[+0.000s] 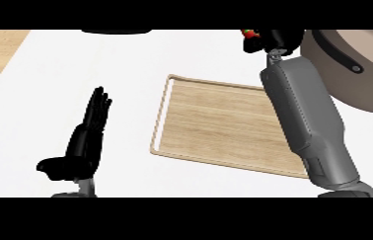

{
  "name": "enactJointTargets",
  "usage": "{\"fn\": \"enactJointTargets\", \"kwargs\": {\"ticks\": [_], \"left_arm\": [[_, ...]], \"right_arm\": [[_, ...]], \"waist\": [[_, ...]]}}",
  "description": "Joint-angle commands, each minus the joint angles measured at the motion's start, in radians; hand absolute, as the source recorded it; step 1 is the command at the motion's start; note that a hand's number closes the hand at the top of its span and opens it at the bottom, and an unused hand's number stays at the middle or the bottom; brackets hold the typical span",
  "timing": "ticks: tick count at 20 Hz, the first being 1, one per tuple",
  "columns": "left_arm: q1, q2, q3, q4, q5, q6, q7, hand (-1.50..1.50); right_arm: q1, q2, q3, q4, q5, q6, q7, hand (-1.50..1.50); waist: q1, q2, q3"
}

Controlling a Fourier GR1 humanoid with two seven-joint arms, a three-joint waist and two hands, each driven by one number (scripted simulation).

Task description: Pick the tomato from the tray and place it in the pot

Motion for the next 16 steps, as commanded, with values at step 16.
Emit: {"fn": "enactJointTargets", "kwargs": {"ticks": [16], "left_arm": [[-0.061,0.054,0.097,0.044,0.061,-0.047,-0.009,0.0]], "right_arm": [[-0.06,-0.362,-0.233,0.325,-0.081,-0.158,-0.146,1.5]], "waist": [[-0.007,0.003,0.001]]}}
